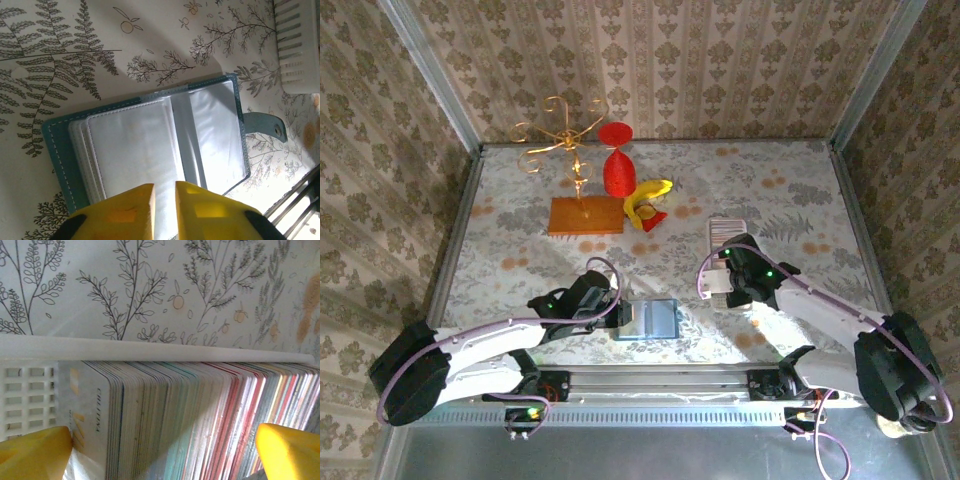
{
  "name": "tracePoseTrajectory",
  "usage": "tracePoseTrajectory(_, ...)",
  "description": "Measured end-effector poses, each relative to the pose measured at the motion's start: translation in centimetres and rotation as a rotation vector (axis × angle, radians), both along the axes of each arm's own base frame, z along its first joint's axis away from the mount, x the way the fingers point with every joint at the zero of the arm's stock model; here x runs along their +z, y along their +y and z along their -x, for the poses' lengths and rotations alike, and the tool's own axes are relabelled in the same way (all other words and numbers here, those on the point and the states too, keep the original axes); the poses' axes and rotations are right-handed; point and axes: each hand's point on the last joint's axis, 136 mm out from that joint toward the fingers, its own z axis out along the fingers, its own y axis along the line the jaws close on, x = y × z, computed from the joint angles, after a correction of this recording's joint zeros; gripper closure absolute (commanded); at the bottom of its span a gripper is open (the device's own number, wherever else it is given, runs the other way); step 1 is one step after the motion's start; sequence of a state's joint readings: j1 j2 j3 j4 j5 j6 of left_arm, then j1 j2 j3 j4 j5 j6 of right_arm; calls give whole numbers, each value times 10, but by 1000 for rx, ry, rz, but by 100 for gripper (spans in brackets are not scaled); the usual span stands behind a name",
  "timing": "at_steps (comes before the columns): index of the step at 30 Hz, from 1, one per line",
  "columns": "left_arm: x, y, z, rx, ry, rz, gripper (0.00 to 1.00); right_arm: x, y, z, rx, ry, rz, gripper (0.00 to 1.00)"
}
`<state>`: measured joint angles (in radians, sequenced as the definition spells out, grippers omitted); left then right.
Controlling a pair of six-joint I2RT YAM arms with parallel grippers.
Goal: Put the credit cards into the card holder
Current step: Pick up the credit card from the storage box.
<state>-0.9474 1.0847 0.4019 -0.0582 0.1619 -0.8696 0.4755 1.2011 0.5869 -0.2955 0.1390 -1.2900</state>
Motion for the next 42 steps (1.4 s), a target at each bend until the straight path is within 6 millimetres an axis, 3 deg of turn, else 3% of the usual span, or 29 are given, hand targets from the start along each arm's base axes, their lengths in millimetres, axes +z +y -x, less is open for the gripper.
tracePoseTrajectory(4,0,0,0,0,0,0,86,-2,-1,2,11,10,14,17)
tracePoseTrajectory(10,0,0,0,0,0,0,87,0,-4,10,25,24,29,46)
tracePoseTrajectory(29,-11,0,4,-12,21,-33,89,19,-1,36,46,17,-10,88)
tracePoseTrajectory(33,-12,3,4,-7,19,-45,87,29,3,48,39,13,-55,100)
tracePoseTrajectory(37,-7,6,2,2,0,-45,86,44,15,68,15,40,-155,100)
tracePoseTrajectory(42,2,14,0,23,-22,-43,78,95,46,83,-135,102,-452,100)
